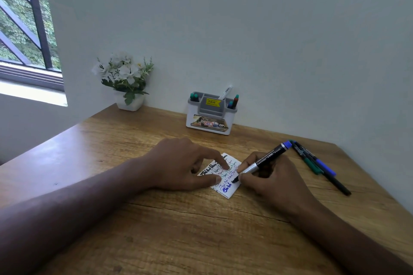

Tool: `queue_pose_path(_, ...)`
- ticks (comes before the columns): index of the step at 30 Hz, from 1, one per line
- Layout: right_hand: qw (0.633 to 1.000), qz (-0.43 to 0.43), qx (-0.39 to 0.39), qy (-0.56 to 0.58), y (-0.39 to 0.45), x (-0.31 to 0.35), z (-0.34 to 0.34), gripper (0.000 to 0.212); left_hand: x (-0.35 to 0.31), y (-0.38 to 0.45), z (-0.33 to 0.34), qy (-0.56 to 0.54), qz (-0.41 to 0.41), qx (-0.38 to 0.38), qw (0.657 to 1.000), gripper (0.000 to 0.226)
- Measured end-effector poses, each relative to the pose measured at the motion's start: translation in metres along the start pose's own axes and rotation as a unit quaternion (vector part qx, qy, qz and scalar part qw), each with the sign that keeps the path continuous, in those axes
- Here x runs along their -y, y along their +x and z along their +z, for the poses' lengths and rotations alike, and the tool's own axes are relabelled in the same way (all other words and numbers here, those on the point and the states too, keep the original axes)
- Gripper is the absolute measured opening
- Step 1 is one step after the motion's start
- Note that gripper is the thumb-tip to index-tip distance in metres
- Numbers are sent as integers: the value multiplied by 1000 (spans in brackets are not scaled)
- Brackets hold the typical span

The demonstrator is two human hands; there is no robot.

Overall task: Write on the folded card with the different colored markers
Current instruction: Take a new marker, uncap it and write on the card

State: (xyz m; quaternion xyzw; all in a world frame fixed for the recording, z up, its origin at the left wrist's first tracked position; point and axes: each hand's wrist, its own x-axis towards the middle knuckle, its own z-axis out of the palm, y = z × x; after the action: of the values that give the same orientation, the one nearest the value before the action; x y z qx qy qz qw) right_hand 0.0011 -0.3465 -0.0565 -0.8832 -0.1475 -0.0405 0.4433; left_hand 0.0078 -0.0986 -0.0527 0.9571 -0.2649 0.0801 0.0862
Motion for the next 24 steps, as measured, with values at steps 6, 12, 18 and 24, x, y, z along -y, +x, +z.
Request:
queue_pose_path(6, 1000, 9, -9, -9, 1, -2, 2, 14, 1, 0, 0, -1, 0, 3, 1000, 50)
queue_pose_path(12, 1000, 4, -3, -1, 0, -1, 1, 8, 1, 0, 1, -1, 2, 0, 1000, 50)
queue_pose_path(18, 1000, 4, -6, 10, 1, -1, 0, 6, 2, 0, 0, 0, 2, 1, 1000, 52)
queue_pose_path(24, 1000, 4, -9, 3, 2, -1, 0, 4, 3, 0, 1, -1, 4, -6, 1000, 50)
